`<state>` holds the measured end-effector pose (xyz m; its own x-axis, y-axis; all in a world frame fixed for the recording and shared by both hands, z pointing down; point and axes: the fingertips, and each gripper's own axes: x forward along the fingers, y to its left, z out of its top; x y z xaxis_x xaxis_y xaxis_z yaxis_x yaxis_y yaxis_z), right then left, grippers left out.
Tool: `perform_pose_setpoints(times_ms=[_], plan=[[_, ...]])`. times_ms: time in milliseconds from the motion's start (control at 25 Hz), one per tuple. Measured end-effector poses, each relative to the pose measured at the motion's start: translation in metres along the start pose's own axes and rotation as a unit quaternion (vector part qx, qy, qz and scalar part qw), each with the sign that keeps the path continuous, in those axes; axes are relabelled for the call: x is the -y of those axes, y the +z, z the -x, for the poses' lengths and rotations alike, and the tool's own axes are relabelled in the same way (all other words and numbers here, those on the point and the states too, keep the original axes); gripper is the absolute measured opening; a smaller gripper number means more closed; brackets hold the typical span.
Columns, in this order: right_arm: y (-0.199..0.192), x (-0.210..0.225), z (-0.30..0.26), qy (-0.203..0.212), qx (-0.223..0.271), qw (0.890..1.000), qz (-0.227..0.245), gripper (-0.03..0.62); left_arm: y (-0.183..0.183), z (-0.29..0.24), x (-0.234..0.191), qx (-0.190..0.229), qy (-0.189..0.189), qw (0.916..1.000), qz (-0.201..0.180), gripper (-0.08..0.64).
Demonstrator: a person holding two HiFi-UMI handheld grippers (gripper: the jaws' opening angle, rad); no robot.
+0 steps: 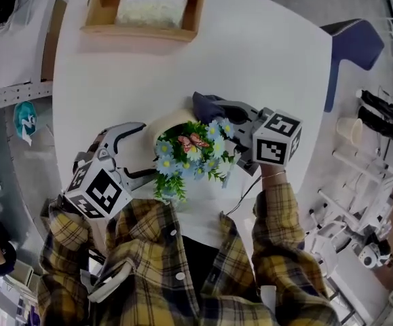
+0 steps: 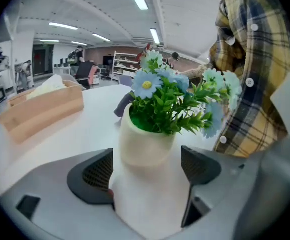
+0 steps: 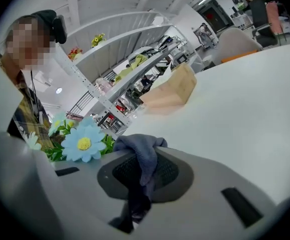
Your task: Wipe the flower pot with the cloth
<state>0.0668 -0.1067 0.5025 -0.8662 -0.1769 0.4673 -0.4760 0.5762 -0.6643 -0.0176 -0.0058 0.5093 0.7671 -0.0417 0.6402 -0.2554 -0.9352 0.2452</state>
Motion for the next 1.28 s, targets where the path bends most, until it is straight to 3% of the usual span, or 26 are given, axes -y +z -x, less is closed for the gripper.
perform_pose_setpoints(times_ms=[320, 560, 840, 920, 1280], plan=[[-0.035, -0.022, 0.032, -0.051, 0.052, 0.997, -0.027, 0.021, -0.012, 0.017, 0.04, 0.042, 0.116, 0.9874, 0.099, 0.434], [-0.057, -0.036, 0.037, -0.089, 0.081, 0.991, -0.056, 0.021, -0.021, 0.017, 0.049, 0.07, 0.169, 0.964, 0.193, 0.434], [-0.077, -0.062, 0.041, -0.093, 0.082, 0.99, -0.074, 0.021, -0.007, 0.017, 0.056, 0.121, 0.209, 0.9369, 0.253, 0.436], [-0.082, -0.071, 0.035, -0.084, 0.07, 0.992, -0.069, 0.021, -0.009, 0.018, 0.055, 0.129, 0.215, 0.9331, 0.258, 0.436], [-0.098, -0.098, 0.006, -0.032, 0.031, 0.997, -0.055, 0.021, -0.012, 0.019, 0.039, 0.125, 0.263, 0.932, 0.216, 0.48]])
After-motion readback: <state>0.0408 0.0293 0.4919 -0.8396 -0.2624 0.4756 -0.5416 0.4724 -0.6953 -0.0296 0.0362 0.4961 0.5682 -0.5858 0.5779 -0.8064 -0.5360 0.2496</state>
